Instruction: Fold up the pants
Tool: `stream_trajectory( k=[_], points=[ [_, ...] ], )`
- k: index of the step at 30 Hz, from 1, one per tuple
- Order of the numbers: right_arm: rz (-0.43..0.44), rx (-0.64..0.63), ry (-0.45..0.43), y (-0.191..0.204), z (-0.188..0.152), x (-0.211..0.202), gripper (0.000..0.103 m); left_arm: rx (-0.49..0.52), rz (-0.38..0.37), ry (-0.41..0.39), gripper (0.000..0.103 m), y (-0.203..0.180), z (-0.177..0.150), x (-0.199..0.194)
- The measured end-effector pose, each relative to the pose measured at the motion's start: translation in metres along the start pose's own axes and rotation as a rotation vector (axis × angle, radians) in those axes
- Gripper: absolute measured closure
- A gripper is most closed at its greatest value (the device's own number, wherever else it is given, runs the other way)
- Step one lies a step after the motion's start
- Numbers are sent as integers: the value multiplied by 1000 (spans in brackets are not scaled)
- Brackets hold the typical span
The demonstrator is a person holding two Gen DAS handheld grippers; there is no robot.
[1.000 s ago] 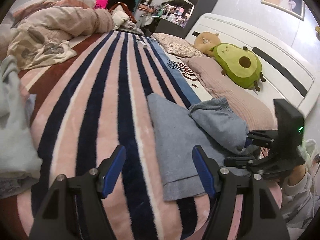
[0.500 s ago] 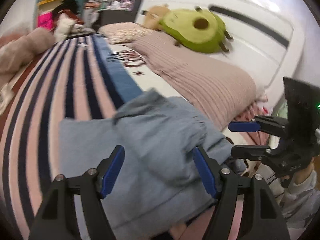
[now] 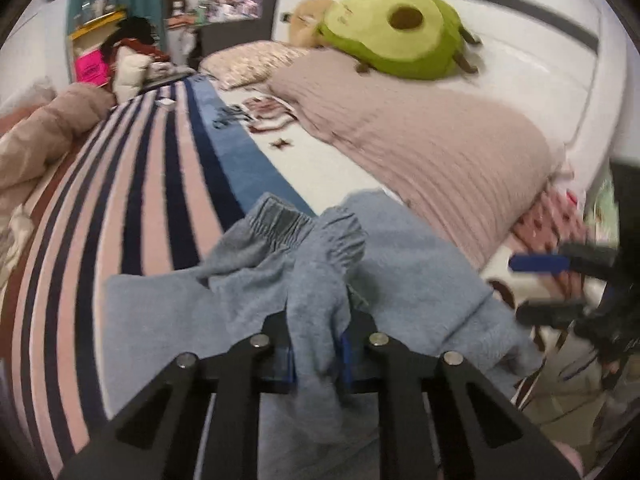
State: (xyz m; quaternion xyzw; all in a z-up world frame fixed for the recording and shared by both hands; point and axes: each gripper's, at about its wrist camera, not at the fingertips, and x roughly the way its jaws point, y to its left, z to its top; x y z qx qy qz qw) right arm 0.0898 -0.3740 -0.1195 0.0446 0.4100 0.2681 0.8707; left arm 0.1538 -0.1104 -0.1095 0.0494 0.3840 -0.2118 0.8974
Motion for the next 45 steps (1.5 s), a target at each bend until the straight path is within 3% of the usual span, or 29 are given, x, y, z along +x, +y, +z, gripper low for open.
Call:
stream_trajectory(
  k=[3, 9, 11, 16, 20, 22, 25, 27, 29, 34, 37, 45],
  points=[
    [29, -14, 2, 8, 2, 3, 43, -66, -3, -69, 91, 16, 4, -22],
    [-19, -88, 33, 34, 4, 15, 36, -129, -27, -200, 92, 31, 16, -66],
    [-19, -101, 33, 42, 3, 16, 29, -124, -31, -223, 92, 31, 21, -77],
    [-25, -131, -9, 59, 4, 6, 27, -96, -21, -256, 92, 27, 32, -90],
    [22, -164, 12, 75, 4, 11, 18, -80, -31, -277, 92, 21, 42, -91],
    [-39, -174, 22, 79, 2, 21, 18, -83, -46, -284, 92, 21, 44, -91],
    [-311, -210, 13, 78, -3, 41, 18, -94, -51, -286, 92, 24, 39, -92],
    [-404, -189, 3, 68, -9, 45, 18, -110, -46, -277, 92, 29, 33, -89],
    [-444, -137, 7, 53, -13, 43, 18, -136, -42, -261, 92, 36, 25, -85],
    [-343, 98, 13, 7, -38, 35, 17, -184, -60, -222, 92, 45, -2, -73],
    [-302, 95, 4, 12, -37, 25, 16, -225, -48, -222, 92, 60, -15, -75],
    [-63, -12, -10, 45, -24, -2, 16, -271, -21, -202, 88, 90, -55, -87]
  ],
)
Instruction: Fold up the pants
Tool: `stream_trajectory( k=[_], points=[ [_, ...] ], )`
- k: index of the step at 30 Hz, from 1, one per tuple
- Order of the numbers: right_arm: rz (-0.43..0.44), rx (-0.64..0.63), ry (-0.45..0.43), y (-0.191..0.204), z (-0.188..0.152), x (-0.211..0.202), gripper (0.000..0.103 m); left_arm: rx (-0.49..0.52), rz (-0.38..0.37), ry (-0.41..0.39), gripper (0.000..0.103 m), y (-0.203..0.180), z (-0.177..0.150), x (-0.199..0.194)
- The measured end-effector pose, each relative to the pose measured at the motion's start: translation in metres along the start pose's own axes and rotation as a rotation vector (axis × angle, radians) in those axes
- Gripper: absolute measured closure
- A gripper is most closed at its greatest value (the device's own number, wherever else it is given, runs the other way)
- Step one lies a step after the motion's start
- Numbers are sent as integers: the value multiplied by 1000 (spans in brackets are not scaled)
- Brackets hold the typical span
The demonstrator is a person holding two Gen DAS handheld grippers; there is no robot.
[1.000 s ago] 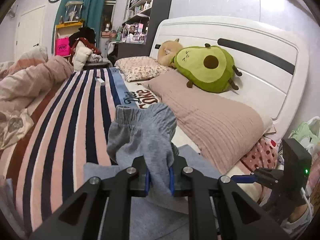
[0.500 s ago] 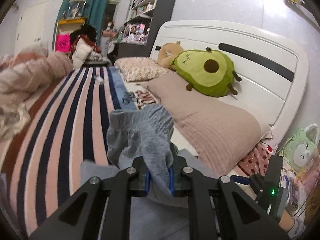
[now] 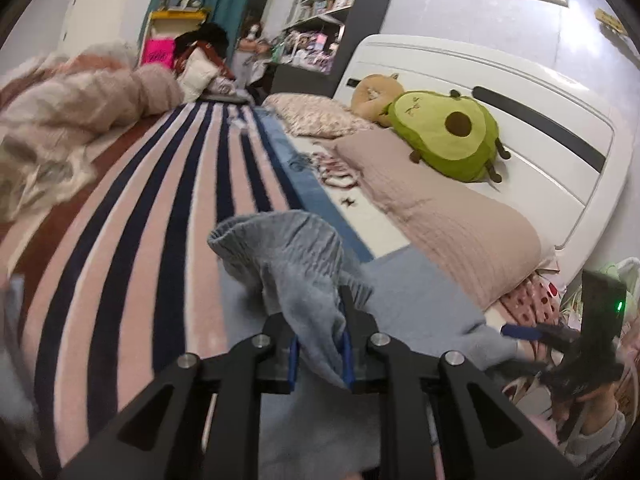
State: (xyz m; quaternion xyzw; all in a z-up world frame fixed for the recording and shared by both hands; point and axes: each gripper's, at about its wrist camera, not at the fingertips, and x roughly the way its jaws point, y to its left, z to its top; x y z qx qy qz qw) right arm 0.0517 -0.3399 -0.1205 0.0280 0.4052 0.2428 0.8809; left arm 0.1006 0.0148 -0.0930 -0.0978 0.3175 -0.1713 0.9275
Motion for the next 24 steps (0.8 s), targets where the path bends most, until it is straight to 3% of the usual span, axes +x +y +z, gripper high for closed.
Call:
stream_trajectory(
  k=[5, 7, 9, 13, 15, 20, 22, 24],
  points=[
    [52, 37, -7, 3, 10, 4, 16, -30, 60, 96, 73, 20, -39, 3],
    [48, 44, -15, 4, 12, 3, 16, -44, 66, 85, 54, 27, -43, -4],
    [51, 54, -23, 4, 15, 4, 16, -47, 51, 65, 41, 31, -38, -13],
    [65, 55, -28, 4, 22, 4, 16, -4, 44, 34, 35, 23, -21, -20],
    [64, 48, -27, 5, 24, 6, 16, 26, 66, 60, 30, 17, -13, -9],
    [64, 34, -25, 6, 24, 9, 16, 44, 118, 119, 34, 14, -9, 32],
    [43, 32, -20, 3, 21, 10, 16, 17, 185, 126, 76, 22, -12, 40],
    [21, 38, -17, -2, 18, 10, 16, -9, 233, 128, 77, 36, -19, 43]
  ],
)
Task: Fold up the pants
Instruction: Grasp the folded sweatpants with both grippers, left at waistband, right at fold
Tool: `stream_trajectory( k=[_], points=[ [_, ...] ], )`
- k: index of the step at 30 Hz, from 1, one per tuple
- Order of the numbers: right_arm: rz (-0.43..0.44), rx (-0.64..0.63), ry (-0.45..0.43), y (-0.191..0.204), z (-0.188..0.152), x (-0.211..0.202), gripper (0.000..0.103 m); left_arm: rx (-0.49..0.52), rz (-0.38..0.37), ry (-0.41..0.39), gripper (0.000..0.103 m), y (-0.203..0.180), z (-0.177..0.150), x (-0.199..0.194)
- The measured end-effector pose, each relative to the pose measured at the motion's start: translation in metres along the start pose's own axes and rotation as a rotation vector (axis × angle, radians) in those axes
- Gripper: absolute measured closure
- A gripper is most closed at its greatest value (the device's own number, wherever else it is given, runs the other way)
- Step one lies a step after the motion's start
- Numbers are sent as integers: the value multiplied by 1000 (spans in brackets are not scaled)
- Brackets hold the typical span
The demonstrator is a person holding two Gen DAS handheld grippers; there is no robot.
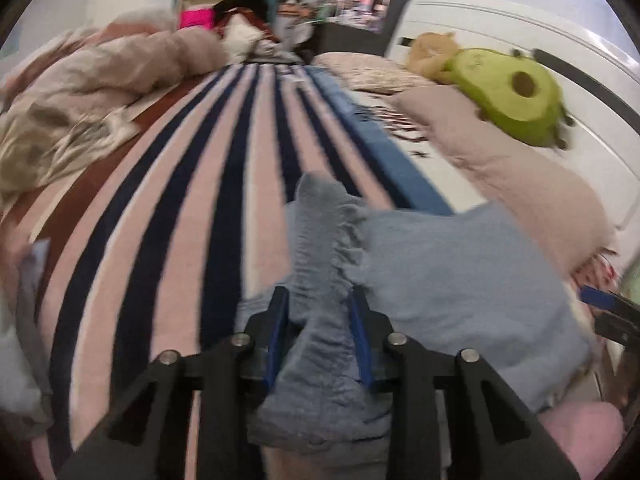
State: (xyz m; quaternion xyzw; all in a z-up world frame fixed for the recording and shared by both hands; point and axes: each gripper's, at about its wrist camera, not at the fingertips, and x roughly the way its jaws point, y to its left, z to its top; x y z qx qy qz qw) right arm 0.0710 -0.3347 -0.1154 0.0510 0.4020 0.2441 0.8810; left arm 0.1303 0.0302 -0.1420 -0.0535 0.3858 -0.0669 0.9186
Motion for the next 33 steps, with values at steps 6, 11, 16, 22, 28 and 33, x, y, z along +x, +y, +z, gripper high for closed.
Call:
stream_trajectory(
  k=[6, 11, 16, 22, 28, 33],
  points=[
    [-49, 65, 45, -27, -13, 4, 16, -45, 1, 38, 60, 19, -21, -2],
    [-17, 92, 46, -34, -11, 1, 16, -80, -84, 34, 47, 29, -15, -20],
    [-6, 61, 13, -26, 7, 7, 16, -56, -142, 27, 39, 13, -6, -21],
    [-86, -38, 94, -14, -9, 35, 16, -43, -197, 85, 38, 5, -19, -8],
    [-54, -38, 145, -20, -26, 32, 15, -15, -219, 100, 36, 0, -21, -6],
    [43, 27, 93, -28, -7, 20, 15, -33, -176, 110, 35, 5, -1, -3]
  ],
)
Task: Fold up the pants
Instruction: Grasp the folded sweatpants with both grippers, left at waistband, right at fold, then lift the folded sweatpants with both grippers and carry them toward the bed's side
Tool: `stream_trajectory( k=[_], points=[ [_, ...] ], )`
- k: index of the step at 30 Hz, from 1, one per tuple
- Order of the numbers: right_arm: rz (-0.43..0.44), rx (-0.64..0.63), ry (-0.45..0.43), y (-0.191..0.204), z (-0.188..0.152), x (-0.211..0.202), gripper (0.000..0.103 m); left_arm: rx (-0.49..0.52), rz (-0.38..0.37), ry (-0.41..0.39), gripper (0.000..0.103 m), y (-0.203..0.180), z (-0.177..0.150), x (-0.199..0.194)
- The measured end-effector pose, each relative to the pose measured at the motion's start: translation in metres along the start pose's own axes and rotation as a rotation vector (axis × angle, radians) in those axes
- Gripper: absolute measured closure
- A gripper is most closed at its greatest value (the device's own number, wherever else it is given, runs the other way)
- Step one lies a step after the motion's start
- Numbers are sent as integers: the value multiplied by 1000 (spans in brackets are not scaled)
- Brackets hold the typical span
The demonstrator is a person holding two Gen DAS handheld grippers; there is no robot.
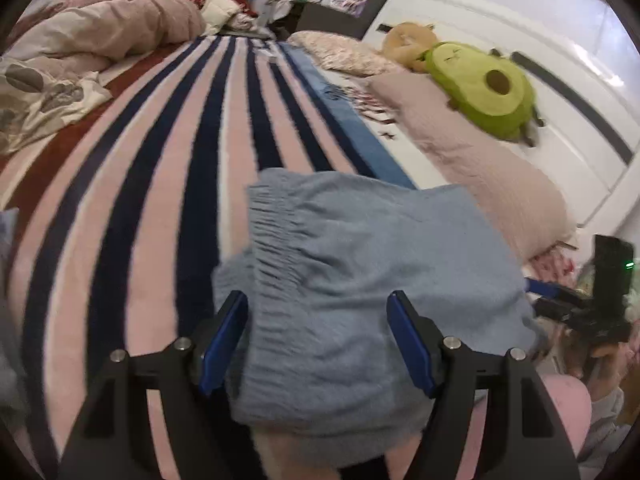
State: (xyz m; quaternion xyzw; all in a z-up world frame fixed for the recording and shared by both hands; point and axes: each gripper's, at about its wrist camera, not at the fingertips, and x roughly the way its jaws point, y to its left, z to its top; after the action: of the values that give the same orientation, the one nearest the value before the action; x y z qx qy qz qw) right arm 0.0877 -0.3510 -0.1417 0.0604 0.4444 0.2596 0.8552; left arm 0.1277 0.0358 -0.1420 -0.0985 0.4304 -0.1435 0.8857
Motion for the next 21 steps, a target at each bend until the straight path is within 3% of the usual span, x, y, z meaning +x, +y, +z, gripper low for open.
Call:
stream_trajectory(
  k=[2, 6, 9, 17, 21],
  points=[
    [24, 23, -9, -3, 7, 1, 15, -36, 32, 33, 35, 6, 4, 10],
    [37, -29, 40, 3, 11, 20, 16, -39, -1, 80, 36, 6, 2, 28],
    [89, -29, 98, 6, 7, 42, 31, -55, 4, 93, 37, 1, 3, 36],
    [128, -31, 47, 16, 13, 50, 63, -84, -20, 91, 60, -6, 8, 39],
    [119, -38, 36, 20, 16, 46, 65, -80, -37, 95, 61, -5, 10, 37]
  ],
)
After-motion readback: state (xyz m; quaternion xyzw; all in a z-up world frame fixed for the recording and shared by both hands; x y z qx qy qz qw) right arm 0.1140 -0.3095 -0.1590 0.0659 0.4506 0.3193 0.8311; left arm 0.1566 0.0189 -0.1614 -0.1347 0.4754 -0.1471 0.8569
